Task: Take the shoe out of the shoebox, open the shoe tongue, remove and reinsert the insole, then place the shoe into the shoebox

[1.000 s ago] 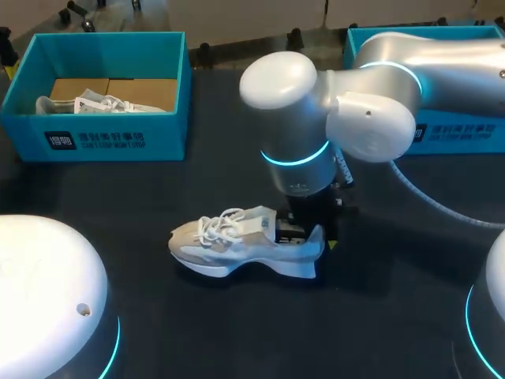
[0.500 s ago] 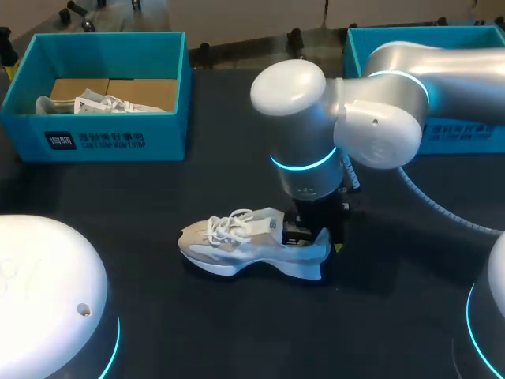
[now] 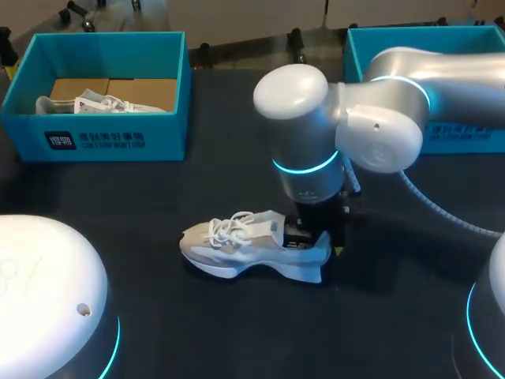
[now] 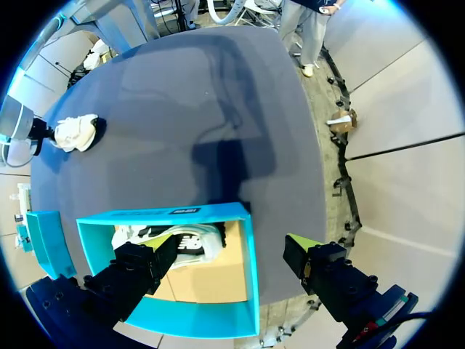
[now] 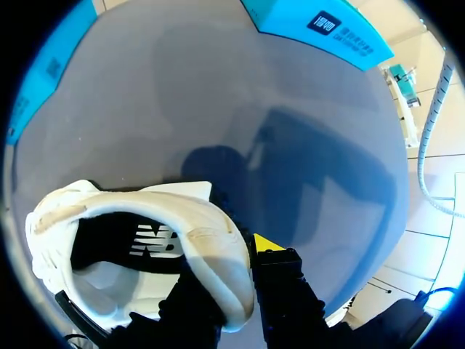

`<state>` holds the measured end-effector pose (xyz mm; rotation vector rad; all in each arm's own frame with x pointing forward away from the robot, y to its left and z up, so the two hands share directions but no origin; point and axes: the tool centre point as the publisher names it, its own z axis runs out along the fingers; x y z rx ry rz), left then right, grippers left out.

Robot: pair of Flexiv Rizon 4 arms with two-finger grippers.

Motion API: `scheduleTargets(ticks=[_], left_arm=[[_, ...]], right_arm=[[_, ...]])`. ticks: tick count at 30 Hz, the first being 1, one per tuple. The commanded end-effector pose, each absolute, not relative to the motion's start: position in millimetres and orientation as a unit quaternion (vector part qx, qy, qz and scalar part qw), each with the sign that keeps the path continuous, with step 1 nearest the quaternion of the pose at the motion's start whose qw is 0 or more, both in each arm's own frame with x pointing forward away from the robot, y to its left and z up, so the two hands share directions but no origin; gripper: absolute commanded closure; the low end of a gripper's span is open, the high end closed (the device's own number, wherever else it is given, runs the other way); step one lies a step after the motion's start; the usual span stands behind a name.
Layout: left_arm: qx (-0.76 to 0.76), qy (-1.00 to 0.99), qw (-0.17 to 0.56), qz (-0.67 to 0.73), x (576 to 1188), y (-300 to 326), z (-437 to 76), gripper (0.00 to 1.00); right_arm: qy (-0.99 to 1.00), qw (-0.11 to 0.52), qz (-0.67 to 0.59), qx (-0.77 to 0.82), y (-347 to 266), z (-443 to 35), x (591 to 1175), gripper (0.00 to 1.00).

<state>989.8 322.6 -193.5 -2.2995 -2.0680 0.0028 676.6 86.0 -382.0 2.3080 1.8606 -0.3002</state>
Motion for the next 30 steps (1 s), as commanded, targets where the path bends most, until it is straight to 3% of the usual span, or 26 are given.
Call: scheduleTargets(ticks=[1, 5, 9, 15, 16, 17, 30], left_arm=[[-0.744, -0.668, 0.024, -0.001, 988, 323, -193, 0.0], [-0.744, -0.668, 0.024, -0.001, 988, 323, -193, 0.0], [-0.744, -0.668, 0.024, -0.001, 988, 323, -193, 0.0], [-0.744, -0.668, 0.024, -0.001, 988, 323, -193, 0.0], [-0.744, -0.668, 0.024, -0.001, 988, 323, -193, 0.0], [-0.744, -0.668, 0.024, -0.001, 988, 323, -193, 0.0], [-0.744, -0.668, 0.024, -0.001, 988, 323, -193, 0.0]], right_arm=[[0.593, 0.09, -0.094, 0.795, 89, -384, 671, 1.0], [0.593, 0.089, -0.093, 0.795, 88, -386, 670, 1.0], [0.596, 0.088, -0.094, 0.793, 89, -386, 669, 0.67], [0.593, 0.084, -0.097, 0.795, 90, -384, 668, 0.54], [0.593, 0.081, -0.092, 0.796, 89, -382, 667, 0.32], [0.589, 0.079, -0.09, 0.799, 89, -380, 667, 0.03], [0.57, 0.04, -0.061, 0.818, 96, -322, 676, 0.0]])
